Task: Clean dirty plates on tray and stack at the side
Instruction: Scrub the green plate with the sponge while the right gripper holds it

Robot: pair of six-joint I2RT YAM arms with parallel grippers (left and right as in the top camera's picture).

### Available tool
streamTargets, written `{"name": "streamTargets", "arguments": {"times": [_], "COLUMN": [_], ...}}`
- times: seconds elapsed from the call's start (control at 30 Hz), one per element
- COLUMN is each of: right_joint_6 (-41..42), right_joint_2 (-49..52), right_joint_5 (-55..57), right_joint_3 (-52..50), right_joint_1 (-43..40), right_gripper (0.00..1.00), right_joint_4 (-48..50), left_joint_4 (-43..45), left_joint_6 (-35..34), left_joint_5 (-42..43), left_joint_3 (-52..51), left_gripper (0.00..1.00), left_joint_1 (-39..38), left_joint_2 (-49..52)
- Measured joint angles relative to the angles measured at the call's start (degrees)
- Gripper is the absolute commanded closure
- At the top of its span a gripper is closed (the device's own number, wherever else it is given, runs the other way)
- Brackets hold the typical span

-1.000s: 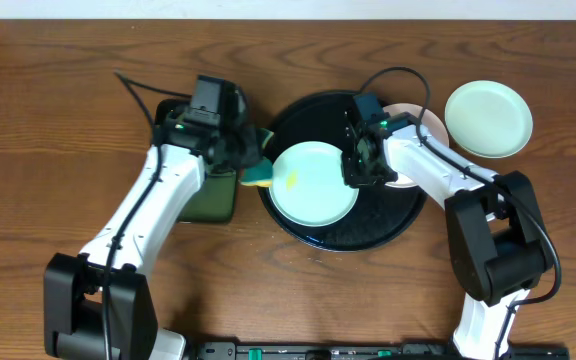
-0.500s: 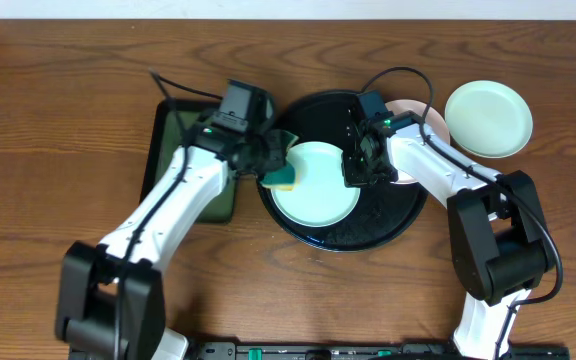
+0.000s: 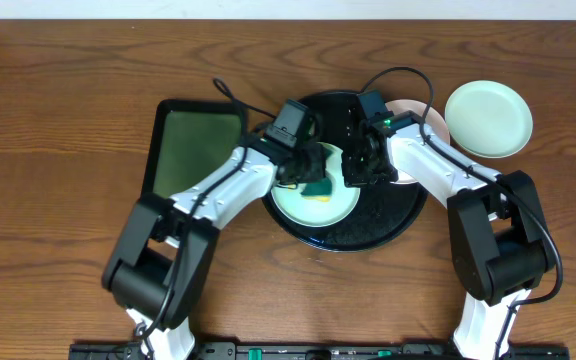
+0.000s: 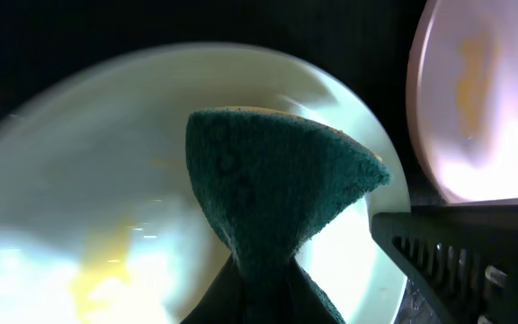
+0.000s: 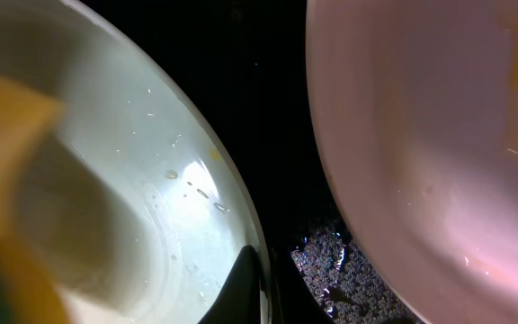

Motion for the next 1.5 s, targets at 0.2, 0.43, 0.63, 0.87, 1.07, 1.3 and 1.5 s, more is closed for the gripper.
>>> {"name": "streamTargets", "arguments": {"times": [0.2,0.43,0.63,0.87,1.07,1.3,1.5], "right_joint_6": [0.00,0.00,0.02,0.00,0.00,-0.02,-0.02], "right_joint_2": [0.00,0.00,0.00,0.00,0.00,0.00,0.00], "right_joint_5": [-0.02,-0.31,-1.05,-1.95,-1.92,-1.79,-1.77], "right_joint_3": [0.00,0.00,0.00,0.00,0.00,0.00,0.00], "right_joint_1": [0.00,0.00,0.04,0.09,0.09,0.09,0.09], "right_gripper": [0.99,0.99,0.99,0.99,0.99,0.99,0.99], "right_joint_4": [0.02,0.20,0.31,0.46,0.55,0.85,0.85], "left_joint_4": [0.61,-5.79,-9.70,-10.99,-11.76,-5.77,-4.17], "left_joint_6": [-1.84,-2.67,-3.04,-2.93,-2.86,-3.04,-4.79], "left_joint_5": [-4.31,-19.96,-34.25,-38.88,-42.07,-24.55,-11.89], "left_joint_3": [0.17,1.86,2.01,2.01,1.88,1.88,1.88], "left_gripper": [0.92,0.92,0.92,0.92,0.92,0.92,0.92], "left_joint_1": [-3.23,-5.68,-5.53,-5.53,-4.00,-2.75,-2.99], "left_joint_2": [3.21,3.21,3.61,3.28,-2.03,-7.32,-1.79]}}
